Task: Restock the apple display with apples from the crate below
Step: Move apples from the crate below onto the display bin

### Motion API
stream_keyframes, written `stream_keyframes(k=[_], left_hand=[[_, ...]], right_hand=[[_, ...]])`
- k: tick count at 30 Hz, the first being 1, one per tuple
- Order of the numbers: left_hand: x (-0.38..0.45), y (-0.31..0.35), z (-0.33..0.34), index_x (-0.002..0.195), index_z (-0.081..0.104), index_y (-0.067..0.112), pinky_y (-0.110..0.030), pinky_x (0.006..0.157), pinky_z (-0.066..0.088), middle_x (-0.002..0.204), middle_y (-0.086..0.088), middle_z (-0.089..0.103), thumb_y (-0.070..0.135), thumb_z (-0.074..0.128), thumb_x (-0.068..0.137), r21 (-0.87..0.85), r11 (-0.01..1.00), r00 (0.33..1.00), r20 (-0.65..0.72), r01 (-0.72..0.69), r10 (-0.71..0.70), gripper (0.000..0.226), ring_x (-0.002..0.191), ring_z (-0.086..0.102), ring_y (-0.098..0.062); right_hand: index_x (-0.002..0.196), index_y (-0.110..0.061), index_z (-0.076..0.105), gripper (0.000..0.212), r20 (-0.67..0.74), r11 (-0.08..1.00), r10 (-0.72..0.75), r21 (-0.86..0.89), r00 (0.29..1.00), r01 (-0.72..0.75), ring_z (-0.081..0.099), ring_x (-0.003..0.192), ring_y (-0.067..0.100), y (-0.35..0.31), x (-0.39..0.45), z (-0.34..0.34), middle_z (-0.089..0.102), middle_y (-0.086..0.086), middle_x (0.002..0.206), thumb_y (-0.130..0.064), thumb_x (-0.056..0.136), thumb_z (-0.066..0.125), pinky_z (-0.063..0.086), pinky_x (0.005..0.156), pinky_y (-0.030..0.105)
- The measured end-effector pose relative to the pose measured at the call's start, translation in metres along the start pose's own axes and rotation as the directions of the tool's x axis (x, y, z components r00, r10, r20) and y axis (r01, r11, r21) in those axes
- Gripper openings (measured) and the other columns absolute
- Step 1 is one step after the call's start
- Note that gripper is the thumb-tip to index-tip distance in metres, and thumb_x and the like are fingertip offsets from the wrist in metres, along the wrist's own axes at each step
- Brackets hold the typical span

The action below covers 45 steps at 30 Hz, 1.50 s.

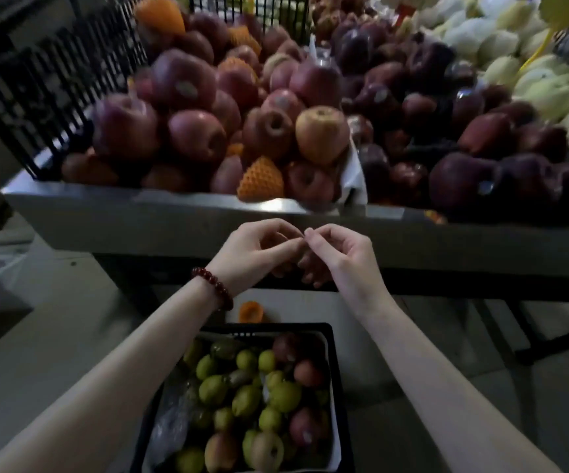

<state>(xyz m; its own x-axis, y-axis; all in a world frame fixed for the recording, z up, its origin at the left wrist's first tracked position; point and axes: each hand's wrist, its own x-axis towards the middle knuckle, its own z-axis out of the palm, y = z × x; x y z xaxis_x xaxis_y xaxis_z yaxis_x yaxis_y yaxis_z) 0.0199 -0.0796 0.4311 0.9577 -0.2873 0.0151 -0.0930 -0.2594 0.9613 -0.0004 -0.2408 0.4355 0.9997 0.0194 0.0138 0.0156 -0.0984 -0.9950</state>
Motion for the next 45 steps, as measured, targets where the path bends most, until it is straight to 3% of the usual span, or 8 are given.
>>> stream_keyframes(k=[11,21,23,26,31,35,39,45], left_hand=[[-0.021,-0.202,0.084,0.099,0.066,0.019,-0.02,0.068,0.054,0.086,0.002,0.07,0.034,0.055,0.089,0.073,0.995,0.994,0.08,0.064,-0.07,0.021,0.072,0.066,-0.005],[-0.006,-0.34,0.135,0.101,0.067,0.011,-0.046,0.08,0.055,0.094,-0.015,0.071,0.029,0.063,0.086,0.046,0.987,0.982,0.104,0.155,-0.159,0.024,0.087,0.067,-0.027],[0.008,-0.363,0.143,0.105,0.064,0.015,-0.043,0.085,0.054,0.096,-0.007,0.069,0.035,0.067,0.081,0.171,0.959,0.969,0.064,0.225,-0.238,0.031,0.094,0.066,-0.025],[0.027,-0.39,0.16,0.125,0.051,0.014,-0.04,0.099,0.045,0.125,-0.008,0.054,0.045,0.064,0.077,0.627,0.735,0.915,0.086,0.258,-0.394,0.059,0.118,0.052,-0.029],[0.043,-0.422,0.191,0.149,0.01,0.019,-0.044,0.106,0.041,0.153,-0.019,0.016,0.02,0.075,0.069,0.579,0.737,0.856,0.123,0.348,-0.501,0.102,0.133,0.036,-0.039],[0.045,-0.431,0.203,0.144,0.016,0.024,-0.04,0.089,0.052,0.141,-0.02,0.036,0.01,0.07,0.071,0.599,0.732,0.917,-0.011,0.326,-0.399,0.092,0.116,0.053,-0.038],[0.037,-0.428,0.194,0.141,0.023,0.024,-0.04,0.081,0.054,0.128,-0.014,0.053,0.017,0.078,0.065,0.596,0.748,0.935,-0.016,0.293,-0.354,0.094,0.109,0.059,-0.034],[0.019,-0.412,0.168,0.13,0.037,0.02,-0.027,0.069,0.043,0.109,-0.007,0.061,0.029,0.083,0.064,0.366,0.857,0.932,-0.161,0.361,-0.324,0.081,0.095,0.059,-0.025]], right_hand=[[0.081,-0.005,0.07,0.025,-0.011,0.999,-0.023,-0.043,1.0,0.023,0.066,0.057,0.02,0.208,-0.026,-0.002,0.071,0.009,0.068,-0.026,0.093,0.061,0.053,0.055,0.028],[0.074,-0.007,0.067,0.023,-0.063,0.999,0.041,-0.01,0.997,-0.042,0.059,0.049,0.019,0.331,-0.036,-0.015,0.067,0.005,0.059,-0.018,0.093,0.061,0.045,0.043,0.024],[0.079,0.003,0.065,0.025,-0.096,0.998,0.062,-0.008,0.993,-0.063,0.058,0.049,0.019,0.341,-0.036,-0.022,0.066,0.006,0.059,-0.017,0.093,0.061,0.044,0.043,0.025],[0.081,0.005,0.064,0.026,-0.128,0.996,0.089,0.012,0.988,-0.088,0.058,0.05,0.019,0.354,-0.036,-0.035,0.066,0.008,0.061,-0.017,0.094,0.059,0.044,0.045,0.027],[0.075,-0.005,0.066,0.025,-0.173,0.992,0.122,0.023,0.977,-0.12,0.058,0.051,0.02,0.375,-0.038,-0.051,0.066,0.01,0.063,-0.017,0.095,0.058,0.044,0.045,0.025],[0.074,-0.006,0.066,0.024,-0.193,0.989,0.151,0.025,0.969,-0.149,0.059,0.052,0.02,0.392,-0.038,-0.056,0.066,0.009,0.063,-0.015,0.095,0.058,0.044,0.045,0.026],[0.09,-0.011,0.068,0.005,-0.191,0.975,0.172,-0.105,0.966,-0.195,0.067,0.077,0.017,0.409,-0.041,-0.055,0.071,0.005,0.084,-0.016,0.088,0.068,0.054,0.062,0.026],[0.149,-0.025,0.028,0.08,0.082,0.807,0.322,-0.545,0.943,-0.228,0.041,0.134,0.017,0.445,-0.041,-0.045,0.041,0.0,0.145,-0.013,0.081,0.067,0.039,0.105,0.026]])
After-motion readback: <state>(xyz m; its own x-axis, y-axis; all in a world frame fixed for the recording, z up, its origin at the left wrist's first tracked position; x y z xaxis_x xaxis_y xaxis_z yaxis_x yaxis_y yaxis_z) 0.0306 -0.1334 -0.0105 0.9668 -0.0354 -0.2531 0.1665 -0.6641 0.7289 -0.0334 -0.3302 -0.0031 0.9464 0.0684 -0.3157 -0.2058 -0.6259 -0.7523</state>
